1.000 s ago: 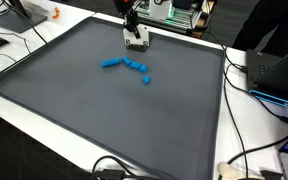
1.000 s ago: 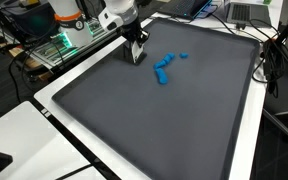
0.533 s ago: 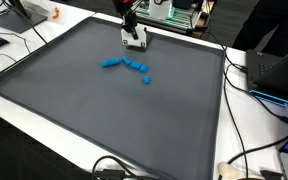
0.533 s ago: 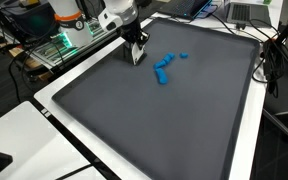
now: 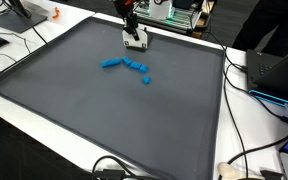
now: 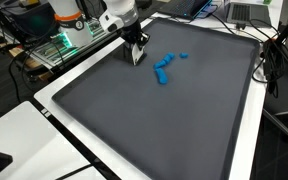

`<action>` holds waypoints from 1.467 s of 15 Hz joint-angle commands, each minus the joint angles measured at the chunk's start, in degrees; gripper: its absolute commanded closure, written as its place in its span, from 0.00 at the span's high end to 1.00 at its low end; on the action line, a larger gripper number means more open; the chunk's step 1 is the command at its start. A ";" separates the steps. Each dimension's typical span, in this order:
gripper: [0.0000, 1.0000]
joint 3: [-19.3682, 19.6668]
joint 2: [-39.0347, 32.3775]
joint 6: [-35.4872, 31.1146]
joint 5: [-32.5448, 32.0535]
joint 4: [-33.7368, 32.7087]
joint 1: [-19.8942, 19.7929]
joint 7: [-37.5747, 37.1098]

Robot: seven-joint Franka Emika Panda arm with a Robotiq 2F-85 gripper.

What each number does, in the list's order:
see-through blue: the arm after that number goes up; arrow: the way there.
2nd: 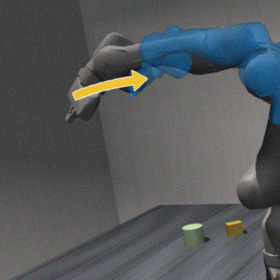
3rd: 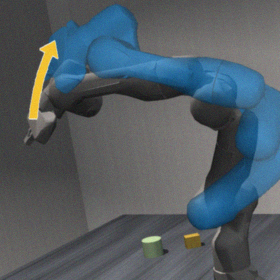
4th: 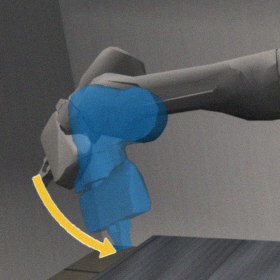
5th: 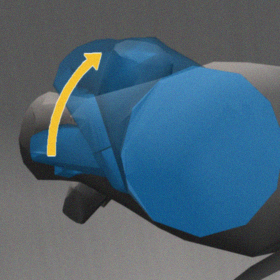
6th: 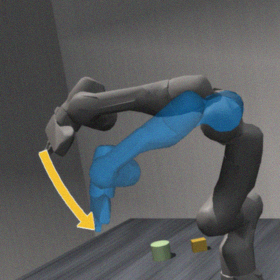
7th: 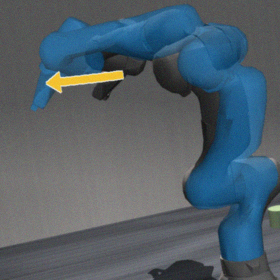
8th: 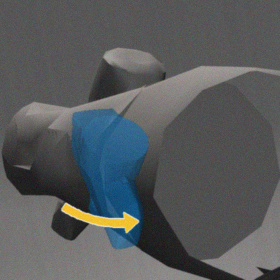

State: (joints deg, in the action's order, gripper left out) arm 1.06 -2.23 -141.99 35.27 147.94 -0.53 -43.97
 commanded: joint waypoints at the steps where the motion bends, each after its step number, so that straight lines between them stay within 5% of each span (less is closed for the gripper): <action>1: 0.01 -0.30 -0.14 -2.15 0.08 0.92 0.34 -1.08; 20: 0.01 -0.37 -1.77 -2.07 1.00 0.79 0.20 -0.86; 21: 0.03 -0.37 -1.85 -1.92 1.07 0.75 0.18 -0.75; 22: 0.29 -0.36 -1.87 -1.88 0.96 0.78 0.18 -0.76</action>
State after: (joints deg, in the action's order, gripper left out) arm 0.83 -2.74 -143.56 35.41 147.98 -0.44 -44.72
